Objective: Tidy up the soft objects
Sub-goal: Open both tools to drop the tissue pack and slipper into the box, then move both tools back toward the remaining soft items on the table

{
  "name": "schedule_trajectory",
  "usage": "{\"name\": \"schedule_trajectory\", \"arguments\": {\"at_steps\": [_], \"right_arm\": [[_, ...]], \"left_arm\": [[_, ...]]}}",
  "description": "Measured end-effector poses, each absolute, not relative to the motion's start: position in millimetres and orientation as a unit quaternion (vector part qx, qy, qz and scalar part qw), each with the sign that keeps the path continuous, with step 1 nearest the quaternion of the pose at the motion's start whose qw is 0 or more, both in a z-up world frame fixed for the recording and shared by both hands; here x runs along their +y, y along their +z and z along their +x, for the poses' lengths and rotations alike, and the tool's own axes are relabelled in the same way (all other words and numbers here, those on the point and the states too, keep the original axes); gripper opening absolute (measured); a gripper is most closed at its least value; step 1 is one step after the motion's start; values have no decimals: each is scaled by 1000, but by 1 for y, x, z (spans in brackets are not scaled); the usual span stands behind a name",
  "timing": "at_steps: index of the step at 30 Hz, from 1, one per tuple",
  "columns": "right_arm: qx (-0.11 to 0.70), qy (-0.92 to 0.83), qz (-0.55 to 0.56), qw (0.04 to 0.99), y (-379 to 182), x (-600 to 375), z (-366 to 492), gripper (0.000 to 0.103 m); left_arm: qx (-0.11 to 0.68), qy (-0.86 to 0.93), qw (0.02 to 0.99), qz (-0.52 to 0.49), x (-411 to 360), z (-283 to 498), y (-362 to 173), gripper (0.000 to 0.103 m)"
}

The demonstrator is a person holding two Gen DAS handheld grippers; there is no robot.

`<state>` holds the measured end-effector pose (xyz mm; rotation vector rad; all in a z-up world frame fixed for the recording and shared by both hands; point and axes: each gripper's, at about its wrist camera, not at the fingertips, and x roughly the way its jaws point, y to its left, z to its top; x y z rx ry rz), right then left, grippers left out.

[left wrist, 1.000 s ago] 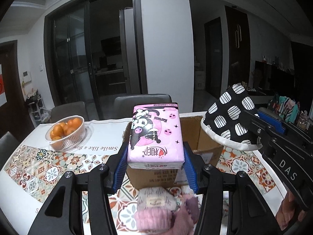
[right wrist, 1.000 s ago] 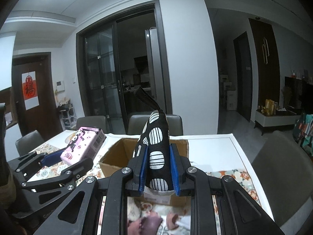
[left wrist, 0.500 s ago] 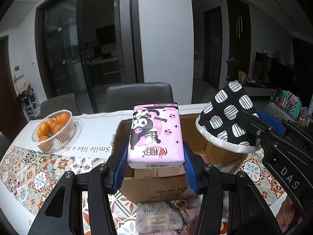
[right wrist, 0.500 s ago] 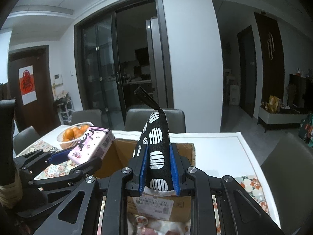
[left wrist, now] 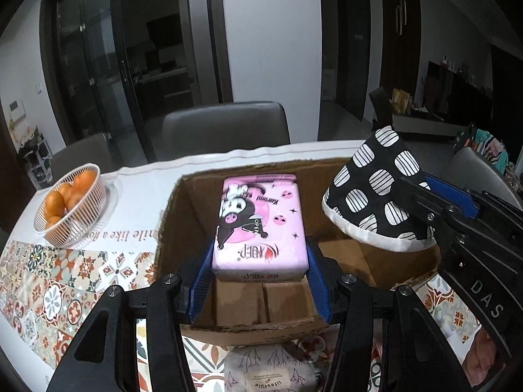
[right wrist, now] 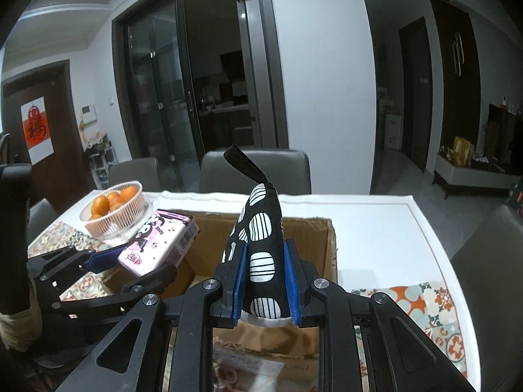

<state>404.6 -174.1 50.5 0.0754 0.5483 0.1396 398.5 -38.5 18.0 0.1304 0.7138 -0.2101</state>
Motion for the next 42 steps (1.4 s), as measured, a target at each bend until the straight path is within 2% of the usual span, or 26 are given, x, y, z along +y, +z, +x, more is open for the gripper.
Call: {"name": "schedule_trajectory", "arguments": {"at_steps": [1,4,6,7,8,12,16,24,31,42], "right_arm": [[274,69,38,959,48,-175,406,24],[281,68,37,957,45,-173,410,26],[281,63,39,957,44,-174,409,35],[278,60,41,958,45,-174,408,44],[274,54,41,959,46,-175,406,48],[266,38,38,962,54,-176,397,48],[258,32,40,965,61,-177,382,55],[240,29,34,970,81,-176,339,55],[216,20,31,976,96,-179,299,60],[198,-3,31,980,101,-195,237,64]], "left_arm": [[347,-100,930,65,-38,398,17,62],[339,-94,934,68,-37,395,17,73],[334,-89,935,73,-36,394,19,75],[331,-85,937,76,-35,392,20,75],[329,-83,938,76,-34,390,22,75],[322,-75,941,70,-26,378,27,76],[310,-70,946,65,-20,358,35,76],[272,-57,959,54,-16,305,59,78],[239,-48,969,46,-16,259,75,80],[226,-44,973,32,-18,197,72,81]]}}
